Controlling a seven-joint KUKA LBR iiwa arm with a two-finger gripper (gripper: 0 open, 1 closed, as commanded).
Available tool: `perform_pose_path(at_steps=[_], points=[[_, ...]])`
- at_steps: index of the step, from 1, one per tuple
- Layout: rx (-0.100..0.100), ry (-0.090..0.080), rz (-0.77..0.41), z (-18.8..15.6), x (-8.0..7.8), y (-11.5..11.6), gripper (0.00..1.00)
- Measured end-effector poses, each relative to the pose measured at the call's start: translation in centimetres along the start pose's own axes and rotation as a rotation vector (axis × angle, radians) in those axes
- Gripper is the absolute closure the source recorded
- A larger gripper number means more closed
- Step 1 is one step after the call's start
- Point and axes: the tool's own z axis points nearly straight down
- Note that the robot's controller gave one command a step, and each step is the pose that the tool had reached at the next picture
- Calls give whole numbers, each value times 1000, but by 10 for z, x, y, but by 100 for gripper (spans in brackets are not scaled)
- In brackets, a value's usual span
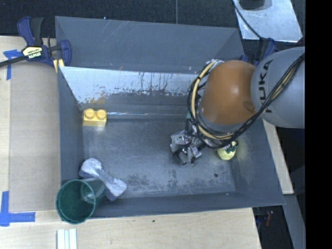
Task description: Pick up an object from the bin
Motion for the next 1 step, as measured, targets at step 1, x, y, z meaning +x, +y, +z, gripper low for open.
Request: perform_pose_path(at_steps=[1], points=[[5, -9, -29, -31, -2, -1, 100]])
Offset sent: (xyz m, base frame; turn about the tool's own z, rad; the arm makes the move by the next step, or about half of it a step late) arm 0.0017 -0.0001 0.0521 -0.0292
